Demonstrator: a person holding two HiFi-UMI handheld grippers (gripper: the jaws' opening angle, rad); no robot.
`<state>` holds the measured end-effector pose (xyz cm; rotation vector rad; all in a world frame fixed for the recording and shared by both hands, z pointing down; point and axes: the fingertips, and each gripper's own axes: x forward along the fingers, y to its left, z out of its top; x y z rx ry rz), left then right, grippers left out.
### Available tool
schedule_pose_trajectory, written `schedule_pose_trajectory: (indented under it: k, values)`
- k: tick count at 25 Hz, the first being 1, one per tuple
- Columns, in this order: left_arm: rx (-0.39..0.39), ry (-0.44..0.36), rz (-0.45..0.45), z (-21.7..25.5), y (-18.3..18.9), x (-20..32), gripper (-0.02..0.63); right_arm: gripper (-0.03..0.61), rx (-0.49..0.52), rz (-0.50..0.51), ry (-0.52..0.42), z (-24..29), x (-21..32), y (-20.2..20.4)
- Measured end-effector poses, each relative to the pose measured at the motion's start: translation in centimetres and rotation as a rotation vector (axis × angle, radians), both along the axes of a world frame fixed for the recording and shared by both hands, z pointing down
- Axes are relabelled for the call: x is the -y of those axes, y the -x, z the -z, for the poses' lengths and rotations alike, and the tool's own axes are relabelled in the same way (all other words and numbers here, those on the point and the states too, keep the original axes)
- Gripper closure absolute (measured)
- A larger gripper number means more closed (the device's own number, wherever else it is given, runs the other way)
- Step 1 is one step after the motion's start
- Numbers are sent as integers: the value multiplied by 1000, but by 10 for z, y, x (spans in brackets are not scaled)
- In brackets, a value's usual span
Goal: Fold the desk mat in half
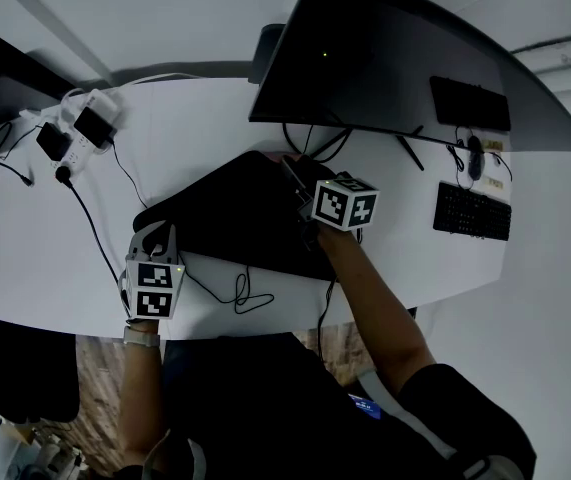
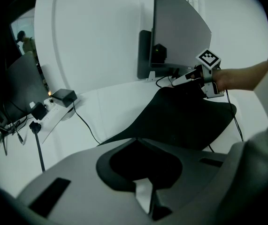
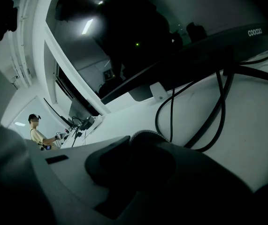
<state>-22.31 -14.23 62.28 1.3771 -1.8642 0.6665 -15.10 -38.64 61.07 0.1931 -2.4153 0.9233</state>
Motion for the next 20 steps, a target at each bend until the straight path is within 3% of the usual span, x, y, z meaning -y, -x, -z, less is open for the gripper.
schedule_pose_trajectory:
  k: [20]
  values:
    - [-4,2,8,-6,4,4,607,492,-35,-32,-12,-11,7,10]
